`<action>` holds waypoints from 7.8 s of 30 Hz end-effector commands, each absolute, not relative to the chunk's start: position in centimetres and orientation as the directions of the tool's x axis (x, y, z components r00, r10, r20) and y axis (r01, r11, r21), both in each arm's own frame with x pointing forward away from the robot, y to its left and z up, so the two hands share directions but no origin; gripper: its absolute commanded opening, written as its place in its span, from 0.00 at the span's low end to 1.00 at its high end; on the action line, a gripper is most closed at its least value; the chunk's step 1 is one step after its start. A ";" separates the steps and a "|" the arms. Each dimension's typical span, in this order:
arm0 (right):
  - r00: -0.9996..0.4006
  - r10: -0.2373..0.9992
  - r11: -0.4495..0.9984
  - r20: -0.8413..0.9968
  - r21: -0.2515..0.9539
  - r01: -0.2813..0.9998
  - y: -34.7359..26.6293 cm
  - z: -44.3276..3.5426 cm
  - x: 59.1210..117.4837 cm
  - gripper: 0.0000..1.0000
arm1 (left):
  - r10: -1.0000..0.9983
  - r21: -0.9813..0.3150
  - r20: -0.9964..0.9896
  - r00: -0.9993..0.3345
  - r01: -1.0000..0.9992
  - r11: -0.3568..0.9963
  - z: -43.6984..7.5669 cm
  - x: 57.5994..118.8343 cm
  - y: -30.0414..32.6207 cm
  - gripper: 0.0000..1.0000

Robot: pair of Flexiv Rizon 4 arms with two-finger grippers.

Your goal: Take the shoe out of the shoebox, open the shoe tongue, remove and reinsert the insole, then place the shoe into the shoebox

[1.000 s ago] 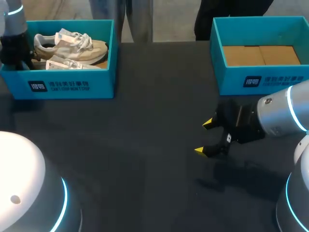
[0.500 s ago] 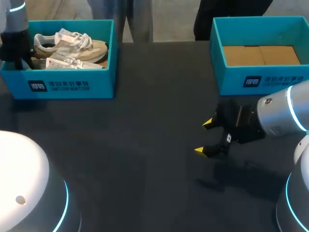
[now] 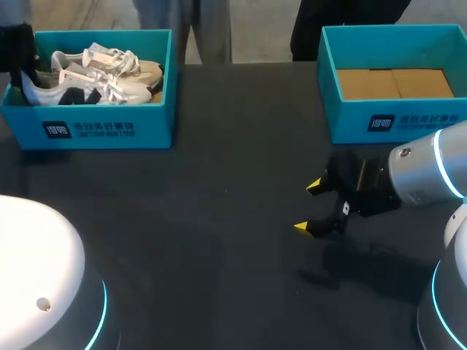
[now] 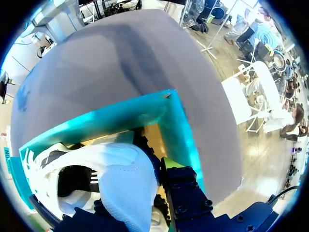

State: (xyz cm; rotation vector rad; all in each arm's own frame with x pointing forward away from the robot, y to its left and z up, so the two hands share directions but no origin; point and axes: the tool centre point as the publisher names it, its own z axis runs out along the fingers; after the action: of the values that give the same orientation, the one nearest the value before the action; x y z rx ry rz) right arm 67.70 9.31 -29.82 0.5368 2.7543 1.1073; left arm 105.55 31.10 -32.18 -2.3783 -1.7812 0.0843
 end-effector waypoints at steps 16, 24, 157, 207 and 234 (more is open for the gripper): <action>-0.928 0.371 0.669 0.015 0.689 0.279 9.4 -29.8 67.6 1.00 | 0.963 -0.216 0.048 0.265 0.944 -0.249 -25.0 107.3 31.3 0.00; -0.928 0.371 0.669 0.015 0.689 0.279 9.4 -29.8 67.6 1.00 | 0.962 -0.216 0.052 0.267 0.944 -0.250 -22.5 107.8 31.1 0.00; -0.928 0.371 0.669 0.015 0.689 0.279 9.4 -29.8 67.6 1.00 | 0.990 -0.117 0.089 0.108 0.988 -0.098 -17.2 76.6 2.1 0.00; -0.928 0.371 0.669 0.015 0.689 0.279 9.4 -29.8 67.6 1.00 | 0.986 -0.133 0.153 0.064 0.990 -0.044 -22.8 74.2 0.1 0.00; -0.906 0.418 0.774 -0.071 0.550 0.314 1.5 -27.3 69.6 1.00 | 0.972 -0.091 0.104 0.213 0.975 -0.204 -27.7 74.9 -3.1 0.00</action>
State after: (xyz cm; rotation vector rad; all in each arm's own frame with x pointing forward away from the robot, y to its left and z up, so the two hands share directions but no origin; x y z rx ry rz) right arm 69.92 1.82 -28.15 0.5756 2.7663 0.8345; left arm 75.41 -3.19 -26.73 -2.3202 -1.8740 -0.0337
